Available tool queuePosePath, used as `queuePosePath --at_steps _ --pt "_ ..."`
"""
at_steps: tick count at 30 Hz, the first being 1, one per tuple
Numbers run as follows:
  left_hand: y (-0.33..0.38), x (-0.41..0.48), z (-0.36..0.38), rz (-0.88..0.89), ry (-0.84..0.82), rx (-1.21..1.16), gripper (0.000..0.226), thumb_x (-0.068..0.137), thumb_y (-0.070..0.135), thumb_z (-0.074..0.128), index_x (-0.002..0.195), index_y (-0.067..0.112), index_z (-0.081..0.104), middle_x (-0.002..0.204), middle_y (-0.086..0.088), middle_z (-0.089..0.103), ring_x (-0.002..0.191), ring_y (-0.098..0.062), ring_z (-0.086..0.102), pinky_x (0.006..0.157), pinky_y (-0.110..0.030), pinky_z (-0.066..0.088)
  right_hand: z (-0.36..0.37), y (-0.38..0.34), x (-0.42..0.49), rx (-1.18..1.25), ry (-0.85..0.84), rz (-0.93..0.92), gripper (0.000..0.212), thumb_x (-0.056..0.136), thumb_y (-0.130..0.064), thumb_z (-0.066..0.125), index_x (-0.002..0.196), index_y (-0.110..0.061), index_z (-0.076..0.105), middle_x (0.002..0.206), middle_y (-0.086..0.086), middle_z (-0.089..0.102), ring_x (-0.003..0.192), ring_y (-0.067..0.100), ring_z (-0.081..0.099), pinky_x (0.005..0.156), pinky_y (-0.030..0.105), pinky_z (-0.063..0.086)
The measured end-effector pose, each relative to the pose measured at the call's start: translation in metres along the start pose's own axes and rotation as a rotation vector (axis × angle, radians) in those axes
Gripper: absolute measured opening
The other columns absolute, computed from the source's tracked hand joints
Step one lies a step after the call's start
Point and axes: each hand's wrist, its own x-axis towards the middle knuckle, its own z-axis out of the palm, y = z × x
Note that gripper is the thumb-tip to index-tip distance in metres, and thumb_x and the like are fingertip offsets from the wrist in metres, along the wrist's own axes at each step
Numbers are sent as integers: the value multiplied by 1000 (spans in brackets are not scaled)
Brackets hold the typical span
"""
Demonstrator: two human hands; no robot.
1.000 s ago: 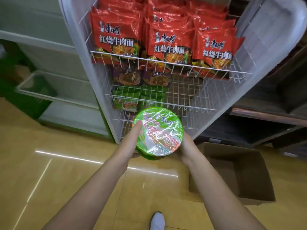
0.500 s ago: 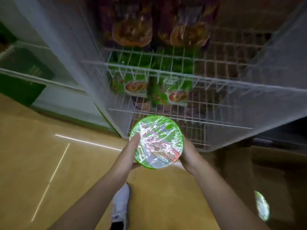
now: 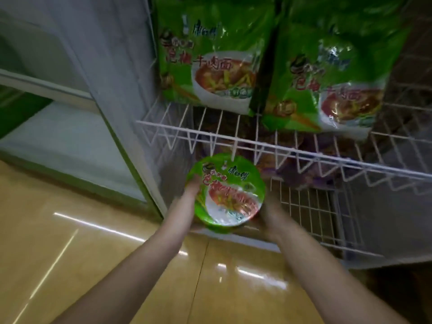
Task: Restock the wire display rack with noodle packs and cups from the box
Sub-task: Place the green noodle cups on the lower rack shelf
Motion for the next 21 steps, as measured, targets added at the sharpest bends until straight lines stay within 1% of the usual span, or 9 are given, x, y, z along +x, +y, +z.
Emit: queuePosePath --at_steps 1,4,6,8,13,15,17,19,21 --pt "2 10 1 8 1 -23 78 59 90 50 102 28 71 108 -4 73 102 -27 67 95 -53 51 3 -6 13 17 26 -21 42 102 -47 39 90 -21 70 92 1 72 87 19 66 83 37 52" --pt "18 39 10 37 -40 -26 50 88 72 39 95 30 66 108 -6 71 98 -26 67 92 -51 53 7 -19 45 15 126 -65 31 102 -42 42 106 -20 64 100 5 69 82 17 61 79 39 54" --pt "24 53 14 58 -55 53 47 94 66 33 97 31 64 106 -3 70 94 -21 66 94 -47 52 7 -15 61 27 148 -104 26 102 -37 44 109 -20 64 110 8 69 89 22 61 80 41 55" --pt "20 66 11 62 -61 86 46 93 67 35 104 32 62 106 -3 68 93 -21 64 96 -47 50 6 -6 70 35 146 -167 22 101 -36 47 107 -23 64 102 2 69 89 21 60 79 40 56" --pt "2 85 -1 17 -77 67 62 87 75 35 120 31 63 119 -9 67 111 -31 61 103 -56 43 10 4 80 -87 115 -221 30 101 -45 43 104 -23 63 95 -5 64 92 15 60 96 45 52" --pt "-1 88 1 33 -67 86 67 84 80 32 124 34 61 123 -6 67 113 -29 61 103 -57 42 2 2 79 -58 126 -220 46 95 -64 38 108 -29 66 110 -1 69 109 21 61 102 48 46" --pt "-2 88 3 54 -51 128 73 79 85 29 123 38 62 124 -3 67 112 -27 61 102 -56 43 -7 -3 75 39 -30 -251 62 87 -75 38 125 -32 62 125 0 67 119 22 60 101 50 45" --pt "-4 86 4 51 -54 118 84 70 92 26 126 39 60 125 -2 66 113 -27 61 102 -57 42 -10 -7 67 -43 -145 -284 58 81 -71 54 127 -36 59 123 -4 68 116 18 63 98 47 49" --pt "-4 88 3 29 -36 68 91 66 95 25 132 39 55 130 -2 62 116 -28 59 103 -58 40 -10 -10 65 -147 -78 -317 35 85 -52 66 116 -36 61 116 -2 71 106 19 68 95 47 53"
